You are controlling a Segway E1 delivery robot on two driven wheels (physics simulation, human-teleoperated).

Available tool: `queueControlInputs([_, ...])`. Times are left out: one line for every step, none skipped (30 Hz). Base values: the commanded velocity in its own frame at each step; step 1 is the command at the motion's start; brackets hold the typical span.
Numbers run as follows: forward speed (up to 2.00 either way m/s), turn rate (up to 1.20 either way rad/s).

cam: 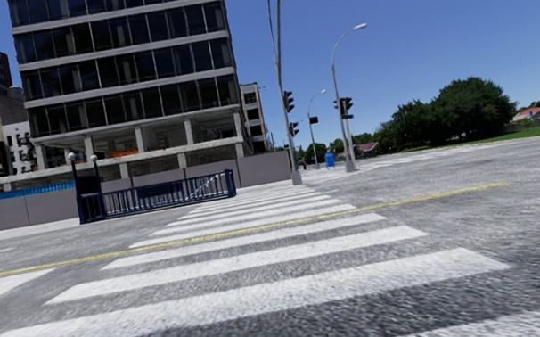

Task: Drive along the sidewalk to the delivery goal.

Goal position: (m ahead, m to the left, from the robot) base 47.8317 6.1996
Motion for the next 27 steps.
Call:
queueControlInputs([2.00, 0.00])
queueControlInputs([2.00, 0.00])
queueControlInputs([2.00, 0.00])
queueControlInputs([2.00, 0.00])
queueControlInputs([2.00, 0.00])
queueControlInputs([2.00, 0.00])
queueControlInputs([2.00, 0.00])
queueControlInputs([2.00, 0.00])
queueControlInputs([2.00, 0.00])
queueControlInputs([2.00, 0.00])
queueControlInputs([2.00, 0.00])
queueControlInputs([2.00, 0.00])
queueControlInputs([2.00, 0.00])
queueControlInputs([2.00, 0.00])
queueControlInputs([2.00, 0.00])
queueControlInputs([2.00, 0.00])
queueControlInputs([2.00, 0.00])
queueControlInputs([2.00, 0.00])
queueControlInputs([2.00, 0.00])
queueControlInputs([2.00, 0.00])
queueControlInputs([2.00, 0.00])
queueControlInputs([2.00, 0.00])
queueControlInputs([2.00, 0.00])
queueControlInputs([2.00, 0.00])
queueControlInputs([2.00, 0.00])
queueControlInputs([2.00, 0.00])
queueControlInputs([2.00, 0.00])
